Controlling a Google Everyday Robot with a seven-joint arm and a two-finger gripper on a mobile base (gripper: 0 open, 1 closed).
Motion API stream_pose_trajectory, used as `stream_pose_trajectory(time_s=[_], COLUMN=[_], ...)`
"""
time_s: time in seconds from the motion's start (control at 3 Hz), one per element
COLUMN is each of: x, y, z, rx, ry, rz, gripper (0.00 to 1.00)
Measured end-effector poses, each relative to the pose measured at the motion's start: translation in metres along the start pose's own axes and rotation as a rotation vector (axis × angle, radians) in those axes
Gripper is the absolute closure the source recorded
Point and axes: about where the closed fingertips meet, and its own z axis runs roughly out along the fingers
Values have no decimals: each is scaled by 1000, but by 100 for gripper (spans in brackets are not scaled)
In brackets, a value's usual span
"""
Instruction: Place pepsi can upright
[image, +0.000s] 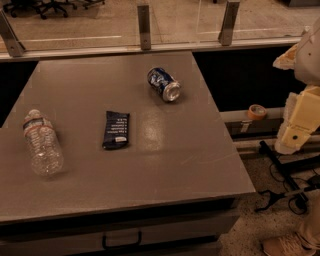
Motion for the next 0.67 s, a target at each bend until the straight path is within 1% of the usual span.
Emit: stream_pose_trajectory(time_s=[0.33, 0.67], x=[0, -7], y=[0, -16], z=[0, 8], rx=[0, 8], ry=[0, 7], rz=[0, 69], gripper=[0, 0])
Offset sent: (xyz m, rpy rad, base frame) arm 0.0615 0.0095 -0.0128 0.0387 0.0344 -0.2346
